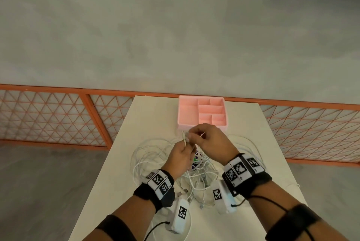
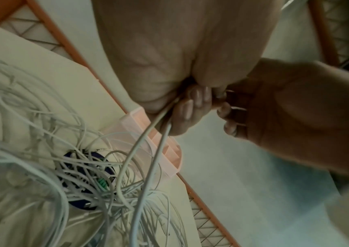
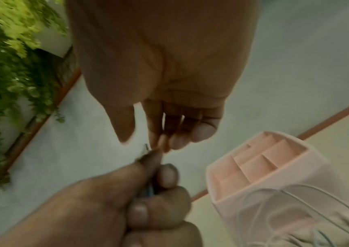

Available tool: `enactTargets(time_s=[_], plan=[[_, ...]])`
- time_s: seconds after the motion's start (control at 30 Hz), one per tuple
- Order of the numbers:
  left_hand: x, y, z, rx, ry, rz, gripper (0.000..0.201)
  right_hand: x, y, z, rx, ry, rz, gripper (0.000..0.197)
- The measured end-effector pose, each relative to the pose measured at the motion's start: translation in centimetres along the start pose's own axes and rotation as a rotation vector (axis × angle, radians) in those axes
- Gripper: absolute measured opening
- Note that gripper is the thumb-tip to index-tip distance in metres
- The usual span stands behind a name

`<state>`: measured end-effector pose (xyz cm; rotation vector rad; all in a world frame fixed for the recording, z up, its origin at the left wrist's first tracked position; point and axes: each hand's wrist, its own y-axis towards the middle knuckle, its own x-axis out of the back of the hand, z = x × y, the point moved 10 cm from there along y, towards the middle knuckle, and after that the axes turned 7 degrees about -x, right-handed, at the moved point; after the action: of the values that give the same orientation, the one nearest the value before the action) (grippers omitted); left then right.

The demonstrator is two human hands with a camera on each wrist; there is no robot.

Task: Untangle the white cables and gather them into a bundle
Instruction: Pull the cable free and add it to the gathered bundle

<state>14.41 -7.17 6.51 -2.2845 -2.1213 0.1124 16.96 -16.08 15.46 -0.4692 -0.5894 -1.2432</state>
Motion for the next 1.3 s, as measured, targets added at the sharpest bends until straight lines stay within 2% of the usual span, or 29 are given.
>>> enactTargets(time_s=[0.07,0.1,0.2,0.3,0.4,0.5,0.57,0.63,0.7,0.77,0.8,0.87,0.93,1.0,1.1,1.2,1.3], plan=[[-1.0,-0.2,-0.1,0.011,0.011,0.053,0.036,-0.9,0.6,0.6,0.000,-0.143,0.075,0.013],[-1.2,-0.2,-0.2,0.016,0.025,0.061,0.036,-0.9,0.9,0.4,-0.018,-0.142,0.086,0.013],[-1.0,-0.1,-0.8,-0.012,0.031,0.039,0.033,-0.1,1.6,-0.9,-0.080,-0.018,0.029,0.018],[-0.9,0.3,-0.6,0.039,-0.049,0.029,0.031,0.3,1.6,-1.4,-0.111,0.074,-0.024,0.025],[-1.4,0.5,-0.5,0.077,-0.011,0.074,0.029,0.4,1.5,-1.3,-0.118,0.108,-0.057,0.032],[-2.1,0.4,-0.5,0.109,0.018,0.147,0.031,-0.5,1.6,-1.7,-0.129,0.162,0.045,0.037],[-2.7,-0.1,-0.5,0.124,0.031,0.200,0.033,-1.0,1.5,-2.0,-0.109,0.051,0.120,0.027],[-2.9,-0.1,-0.6,0.068,0.106,0.225,0.033,-0.9,1.5,-2.5,-0.101,-0.009,0.141,0.022],[-2.2,0.3,-1.2,-0.033,0.197,0.158,0.032,-0.3,1.6,-2.9,-0.115,0.012,0.077,0.018],[-1.3,0.5,-2.4,-0.108,0.163,0.019,0.032,0.0,1.4,-2.9,-0.099,0.107,-0.030,0.014],[-0.9,0.5,-2.8,-0.101,0.076,-0.044,0.032,-0.4,0.9,-2.7,-0.082,0.162,-0.065,0.025],[-0.7,0.6,-3.3,-0.047,-0.201,-0.121,0.029,-2.3,-0.3,-2.6,-0.068,0.343,0.000,0.048],[-0.3,1.0,-4.1,-0.015,-0.498,-0.121,0.025,-4.5,-1.7,-2.9,-0.076,0.455,0.139,0.045],[1.2,1.8,-5.1,-0.048,-0.649,-0.139,0.029,-5.3,-3.1,-3.9,-0.066,0.286,0.213,0.025],[4.6,2.6,-6.4,-0.121,-0.654,-0.230,0.033,-4.4,-4.3,-7.0,-0.042,-0.077,0.203,0.033],[8.5,3.0,-6.9,-0.164,-0.665,-0.335,0.033,-1.0,-5.2,-13.0,-0.145,-0.223,0.135,0.035],[12.2,3.4,-6.4,-0.156,-0.703,-0.409,0.033,3.6,-7.7,-20.6,-0.330,-0.335,0.100,0.036]])
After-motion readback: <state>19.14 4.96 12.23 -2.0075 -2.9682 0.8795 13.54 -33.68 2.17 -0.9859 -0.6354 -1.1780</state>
